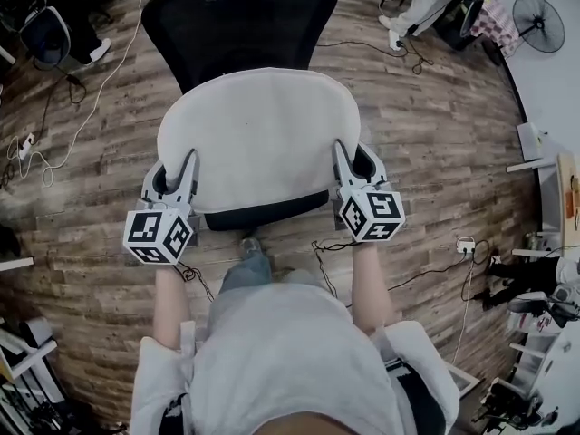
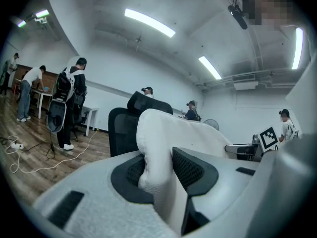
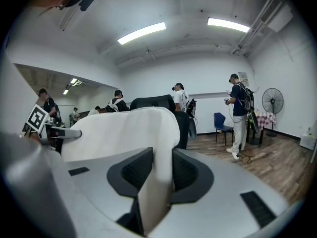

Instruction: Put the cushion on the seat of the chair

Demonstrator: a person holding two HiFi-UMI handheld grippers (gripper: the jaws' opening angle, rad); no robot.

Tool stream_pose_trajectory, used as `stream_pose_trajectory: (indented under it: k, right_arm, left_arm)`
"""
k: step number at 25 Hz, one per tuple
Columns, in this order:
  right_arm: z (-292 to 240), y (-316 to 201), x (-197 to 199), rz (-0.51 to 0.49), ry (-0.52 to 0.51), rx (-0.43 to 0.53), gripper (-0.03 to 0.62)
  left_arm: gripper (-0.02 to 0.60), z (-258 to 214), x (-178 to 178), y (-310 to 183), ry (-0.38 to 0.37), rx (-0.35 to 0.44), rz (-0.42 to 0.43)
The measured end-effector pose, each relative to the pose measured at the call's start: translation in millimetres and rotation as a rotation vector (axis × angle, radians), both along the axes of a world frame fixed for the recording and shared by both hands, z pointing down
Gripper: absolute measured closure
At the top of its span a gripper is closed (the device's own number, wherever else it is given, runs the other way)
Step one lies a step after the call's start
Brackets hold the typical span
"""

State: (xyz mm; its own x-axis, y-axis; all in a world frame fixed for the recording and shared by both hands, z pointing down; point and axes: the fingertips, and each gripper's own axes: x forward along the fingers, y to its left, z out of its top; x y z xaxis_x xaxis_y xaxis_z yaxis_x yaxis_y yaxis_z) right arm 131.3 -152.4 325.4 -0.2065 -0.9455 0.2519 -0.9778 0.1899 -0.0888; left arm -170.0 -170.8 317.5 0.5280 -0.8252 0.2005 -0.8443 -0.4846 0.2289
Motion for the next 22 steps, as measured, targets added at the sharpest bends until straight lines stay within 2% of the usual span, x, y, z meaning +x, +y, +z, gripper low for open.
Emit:
stream_pose_trajectory:
  k: [7,22]
  right_arm:
    - [42,-3,-11,0.016,0.004,-0.104,0.51]
    - [126,-16,8,-0.002,0.004,-0.294,0.51]
  left_arm:
    - [0.465,47,-9,-6,-0.008,-0.099,0.004]
    - [0.465,130,10,-11,-0.037,-0.282,-0.02]
